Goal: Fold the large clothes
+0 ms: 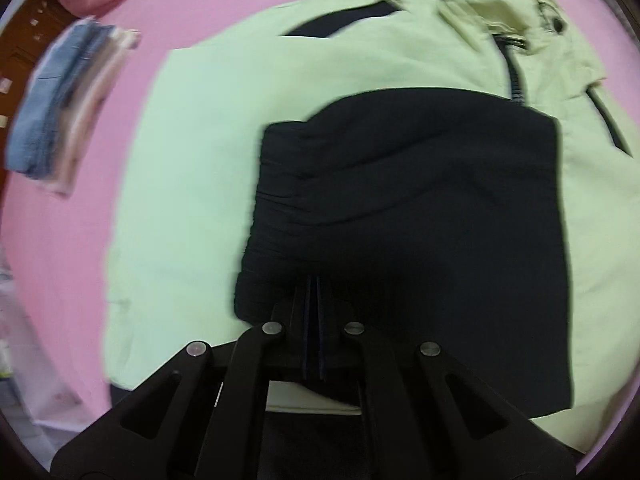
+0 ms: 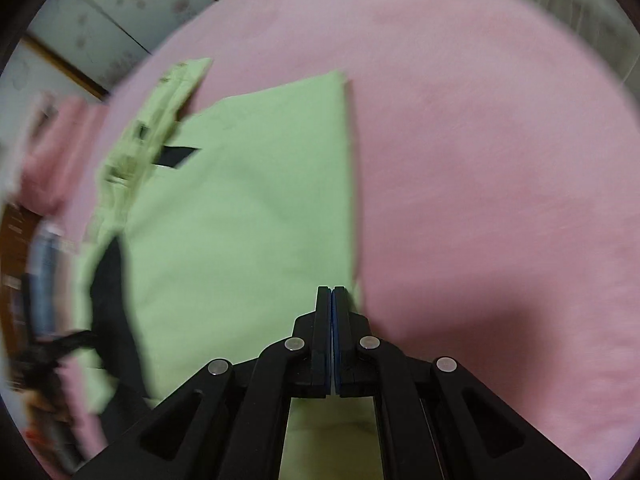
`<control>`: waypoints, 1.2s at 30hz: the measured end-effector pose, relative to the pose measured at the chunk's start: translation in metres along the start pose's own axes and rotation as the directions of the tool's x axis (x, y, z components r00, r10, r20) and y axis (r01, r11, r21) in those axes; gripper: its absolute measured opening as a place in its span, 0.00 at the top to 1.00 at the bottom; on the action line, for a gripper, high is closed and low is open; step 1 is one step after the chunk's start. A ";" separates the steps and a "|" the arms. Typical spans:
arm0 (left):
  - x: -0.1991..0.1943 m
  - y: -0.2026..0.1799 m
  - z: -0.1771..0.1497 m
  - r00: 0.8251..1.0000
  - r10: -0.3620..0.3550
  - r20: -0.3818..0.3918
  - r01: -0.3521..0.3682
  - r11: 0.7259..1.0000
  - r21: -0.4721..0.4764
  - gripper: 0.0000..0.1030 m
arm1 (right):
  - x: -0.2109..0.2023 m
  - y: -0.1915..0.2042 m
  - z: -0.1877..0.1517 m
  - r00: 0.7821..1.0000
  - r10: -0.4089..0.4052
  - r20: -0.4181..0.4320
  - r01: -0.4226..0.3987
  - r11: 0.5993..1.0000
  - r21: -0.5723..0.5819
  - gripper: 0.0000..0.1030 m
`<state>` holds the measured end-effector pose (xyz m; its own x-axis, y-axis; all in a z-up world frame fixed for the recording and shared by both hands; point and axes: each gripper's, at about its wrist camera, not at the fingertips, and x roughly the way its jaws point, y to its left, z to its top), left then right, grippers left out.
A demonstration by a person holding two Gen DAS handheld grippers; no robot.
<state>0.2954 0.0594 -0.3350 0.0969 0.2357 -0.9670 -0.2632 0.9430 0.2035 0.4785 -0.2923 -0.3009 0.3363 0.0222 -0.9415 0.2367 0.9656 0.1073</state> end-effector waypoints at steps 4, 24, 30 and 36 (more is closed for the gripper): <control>-0.036 0.000 -0.011 0.999 -0.032 -0.010 0.031 0.999 -0.039 0.99 | -0.034 -0.017 -0.006 0.999 0.001 -0.032 -0.002 0.999 -0.037 1.00; -0.130 -0.020 -0.092 0.985 -0.164 -0.045 0.164 0.986 -0.006 0.44 | -0.133 0.092 -0.090 0.974 0.192 -0.123 -0.207 0.972 -0.116 0.16; -0.144 -0.007 -0.117 0.982 -0.186 -0.002 0.186 0.982 0.040 0.44 | -0.140 0.115 -0.105 0.974 0.193 -0.122 -0.206 0.973 -0.103 0.15; -0.155 0.024 -0.139 0.966 -0.258 0.030 0.255 0.963 0.090 0.44 | -0.158 0.137 -0.134 0.978 0.198 -0.064 -0.202 0.978 -0.048 0.13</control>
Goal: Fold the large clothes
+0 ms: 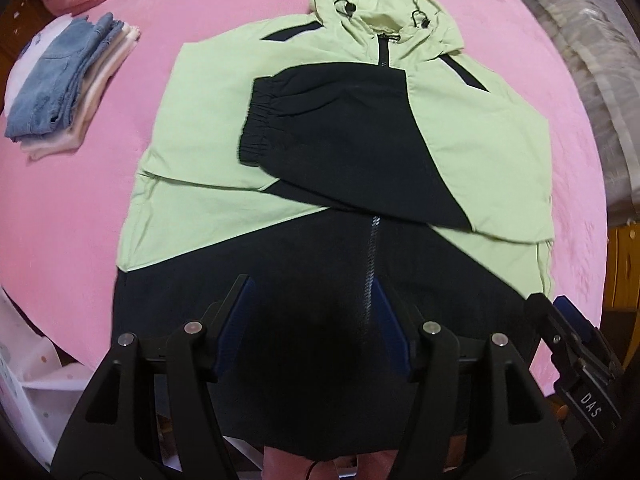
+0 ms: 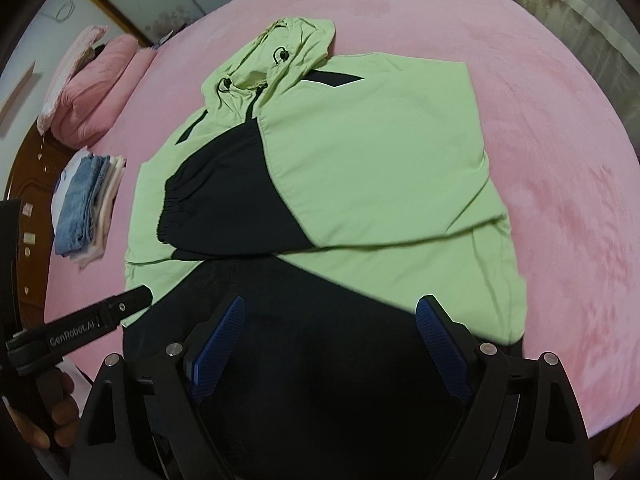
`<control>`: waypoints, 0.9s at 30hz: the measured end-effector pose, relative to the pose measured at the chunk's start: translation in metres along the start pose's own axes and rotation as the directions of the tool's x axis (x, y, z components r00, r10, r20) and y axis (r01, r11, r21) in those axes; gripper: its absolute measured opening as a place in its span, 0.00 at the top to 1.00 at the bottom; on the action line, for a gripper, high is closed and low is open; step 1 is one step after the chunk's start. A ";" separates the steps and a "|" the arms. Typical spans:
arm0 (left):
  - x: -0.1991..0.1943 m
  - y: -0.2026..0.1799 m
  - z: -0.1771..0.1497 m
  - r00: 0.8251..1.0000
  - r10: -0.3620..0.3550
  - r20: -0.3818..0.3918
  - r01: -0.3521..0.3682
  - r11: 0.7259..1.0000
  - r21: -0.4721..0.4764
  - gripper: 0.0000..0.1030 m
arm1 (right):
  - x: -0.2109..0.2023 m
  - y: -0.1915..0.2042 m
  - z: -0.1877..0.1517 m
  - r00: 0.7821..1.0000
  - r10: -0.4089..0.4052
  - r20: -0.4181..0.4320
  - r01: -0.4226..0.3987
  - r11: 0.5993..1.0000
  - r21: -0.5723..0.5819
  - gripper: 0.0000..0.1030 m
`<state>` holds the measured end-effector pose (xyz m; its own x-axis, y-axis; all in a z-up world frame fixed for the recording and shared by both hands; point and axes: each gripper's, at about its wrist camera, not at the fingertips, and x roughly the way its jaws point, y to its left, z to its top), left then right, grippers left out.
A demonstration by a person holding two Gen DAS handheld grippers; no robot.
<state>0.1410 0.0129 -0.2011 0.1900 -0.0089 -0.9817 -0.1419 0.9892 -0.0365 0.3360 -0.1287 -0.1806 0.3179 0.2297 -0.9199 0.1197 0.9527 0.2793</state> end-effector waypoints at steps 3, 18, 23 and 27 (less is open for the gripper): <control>-0.012 0.014 -0.013 0.999 -0.027 0.017 0.026 0.999 0.043 0.44 | -0.013 0.012 -0.023 0.998 0.011 0.054 -0.013 0.999 0.036 0.13; -0.057 0.064 -0.083 0.996 -0.009 0.091 -0.009 0.980 0.200 0.33 | -0.074 0.029 -0.112 0.959 -0.007 0.283 -0.027 0.993 0.116 0.11; -0.075 0.059 -0.055 0.999 0.030 0.022 -0.035 0.963 0.267 0.33 | -0.082 0.015 -0.089 0.990 0.001 0.138 -0.015 0.995 0.099 0.11; -0.108 0.056 0.000 1.000 -0.014 0.000 0.013 0.934 0.358 0.33 | -0.097 -0.009 -0.032 0.992 0.129 -0.006 -0.127 0.980 0.155 0.10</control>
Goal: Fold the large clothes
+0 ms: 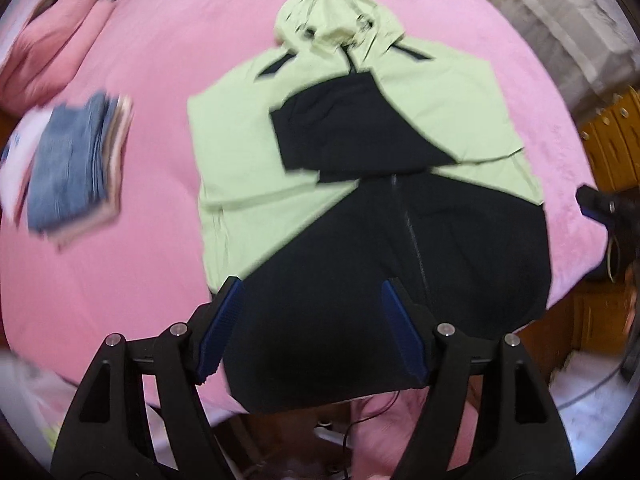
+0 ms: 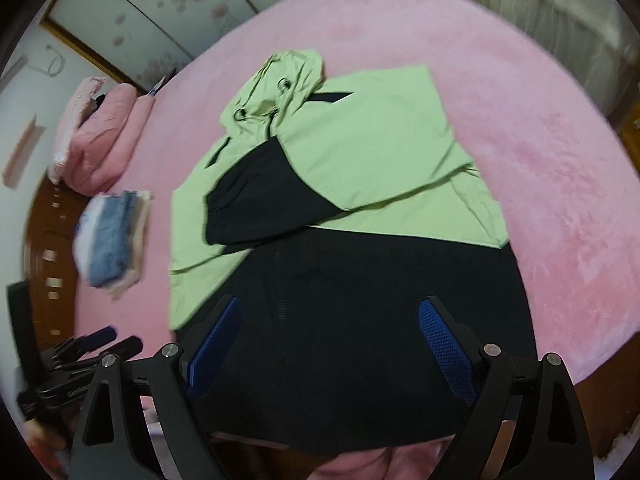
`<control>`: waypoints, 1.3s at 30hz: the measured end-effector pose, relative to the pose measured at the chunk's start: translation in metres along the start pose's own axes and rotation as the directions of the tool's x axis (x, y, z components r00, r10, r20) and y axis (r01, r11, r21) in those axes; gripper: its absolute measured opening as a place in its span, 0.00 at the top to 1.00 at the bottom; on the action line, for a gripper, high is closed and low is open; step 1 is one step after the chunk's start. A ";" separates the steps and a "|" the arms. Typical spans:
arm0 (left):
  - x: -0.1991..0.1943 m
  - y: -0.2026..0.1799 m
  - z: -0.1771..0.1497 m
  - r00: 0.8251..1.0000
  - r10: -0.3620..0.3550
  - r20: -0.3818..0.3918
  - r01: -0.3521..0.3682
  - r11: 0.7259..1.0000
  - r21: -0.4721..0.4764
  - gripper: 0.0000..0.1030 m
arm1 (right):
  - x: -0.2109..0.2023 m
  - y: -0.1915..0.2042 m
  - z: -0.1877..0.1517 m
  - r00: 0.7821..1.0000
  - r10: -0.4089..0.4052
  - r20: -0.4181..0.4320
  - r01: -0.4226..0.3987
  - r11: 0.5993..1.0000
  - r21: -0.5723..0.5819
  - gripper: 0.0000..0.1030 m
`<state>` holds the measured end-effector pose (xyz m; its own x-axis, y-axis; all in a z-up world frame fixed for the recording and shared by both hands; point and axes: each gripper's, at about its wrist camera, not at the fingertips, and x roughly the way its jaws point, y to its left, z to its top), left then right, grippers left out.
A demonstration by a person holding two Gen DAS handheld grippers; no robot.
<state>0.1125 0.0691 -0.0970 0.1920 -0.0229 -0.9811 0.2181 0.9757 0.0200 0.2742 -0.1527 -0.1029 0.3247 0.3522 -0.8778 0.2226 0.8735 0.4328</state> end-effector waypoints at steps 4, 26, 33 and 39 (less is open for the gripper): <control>-0.009 0.026 0.078 0.995 -0.054 -0.080 0.063 0.992 0.110 0.30 | -0.010 -0.004 0.081 0.986 0.097 -0.135 -0.090 0.994 0.053 0.05; 0.134 0.212 0.429 0.941 -0.326 0.093 0.331 0.825 -0.458 0.27 | 0.141 0.016 0.490 0.977 0.141 -0.160 -0.110 0.976 0.189 0.02; 0.214 0.232 0.471 0.918 -0.379 0.119 0.373 0.719 -0.586 0.23 | 0.238 -0.020 0.552 0.963 0.206 -0.174 -0.184 0.973 0.138 0.02; 0.284 0.222 0.496 0.874 -0.467 0.131 0.463 0.721 -0.515 0.23 | 0.297 -0.044 0.582 0.967 0.193 -0.164 -0.174 0.977 0.126 0.34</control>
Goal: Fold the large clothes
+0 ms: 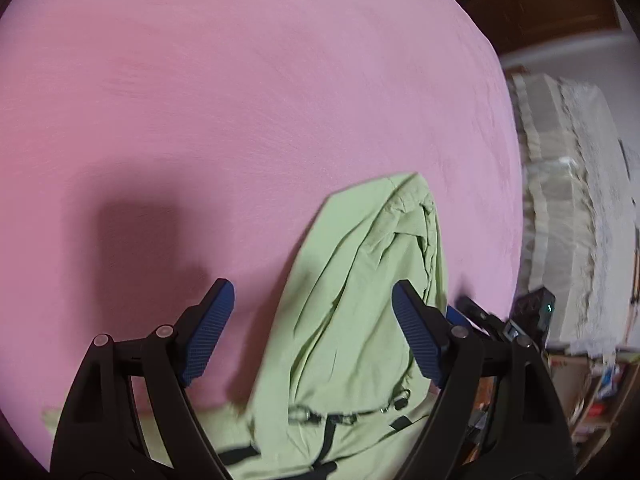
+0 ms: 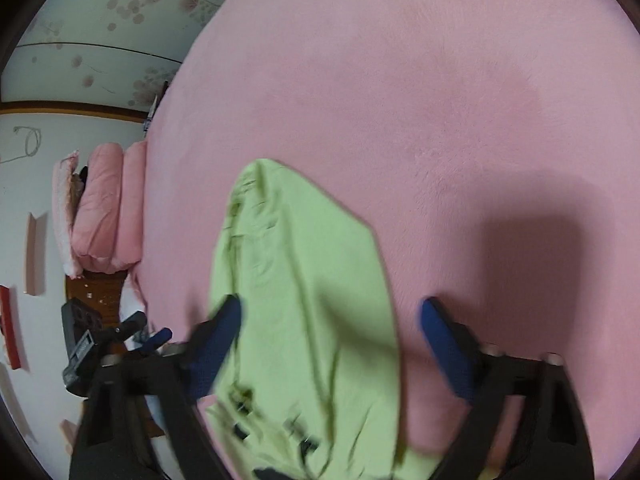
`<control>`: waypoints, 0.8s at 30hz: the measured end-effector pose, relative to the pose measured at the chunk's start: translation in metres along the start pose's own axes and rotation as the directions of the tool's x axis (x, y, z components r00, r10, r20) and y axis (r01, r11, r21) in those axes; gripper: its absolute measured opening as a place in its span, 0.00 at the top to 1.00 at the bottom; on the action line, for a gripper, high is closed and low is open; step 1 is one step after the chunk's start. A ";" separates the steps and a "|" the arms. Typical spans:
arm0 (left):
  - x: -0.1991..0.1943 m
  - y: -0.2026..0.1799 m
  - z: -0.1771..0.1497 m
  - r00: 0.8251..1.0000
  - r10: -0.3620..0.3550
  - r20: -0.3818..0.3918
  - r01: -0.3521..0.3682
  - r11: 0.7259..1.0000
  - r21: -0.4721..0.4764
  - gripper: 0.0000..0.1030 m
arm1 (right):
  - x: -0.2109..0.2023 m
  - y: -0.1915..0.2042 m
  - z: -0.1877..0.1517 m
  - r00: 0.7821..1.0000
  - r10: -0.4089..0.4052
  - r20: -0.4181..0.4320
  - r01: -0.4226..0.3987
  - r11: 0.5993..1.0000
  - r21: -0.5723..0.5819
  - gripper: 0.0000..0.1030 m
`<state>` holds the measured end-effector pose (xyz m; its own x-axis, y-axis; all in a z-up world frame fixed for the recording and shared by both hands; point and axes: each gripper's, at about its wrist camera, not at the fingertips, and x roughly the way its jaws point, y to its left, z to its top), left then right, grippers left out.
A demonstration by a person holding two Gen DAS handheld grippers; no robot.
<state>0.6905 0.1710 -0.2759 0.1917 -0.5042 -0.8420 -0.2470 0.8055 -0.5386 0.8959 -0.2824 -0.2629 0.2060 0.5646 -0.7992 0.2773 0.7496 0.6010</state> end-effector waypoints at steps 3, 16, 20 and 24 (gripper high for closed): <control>0.036 -0.007 0.003 1.000 -0.001 -0.015 0.002 0.997 0.073 0.23 | 0.009 -0.009 0.019 0.998 0.055 0.015 -0.055 0.998 0.009 0.37; 0.108 -0.052 0.014 0.998 0.002 0.068 -0.023 0.950 0.310 0.78 | 0.006 -0.003 0.092 0.984 0.178 0.018 -0.170 0.962 -0.213 0.78; 0.102 -0.060 0.011 0.995 -0.050 0.086 0.017 0.935 0.353 0.94 | 0.003 0.002 0.090 0.979 0.201 0.027 -0.191 0.956 -0.223 0.91; 0.073 -0.079 0.002 0.988 -0.119 0.100 0.066 0.905 0.420 0.95 | -0.026 0.013 0.092 0.957 0.289 0.037 -0.274 0.937 -0.216 0.92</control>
<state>0.7260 0.0713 -0.2945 0.3141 -0.5627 -0.7647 0.1881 0.8264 -0.5308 0.9802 -0.3191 -0.2348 0.3119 0.7437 -0.5913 0.0005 0.6222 0.7829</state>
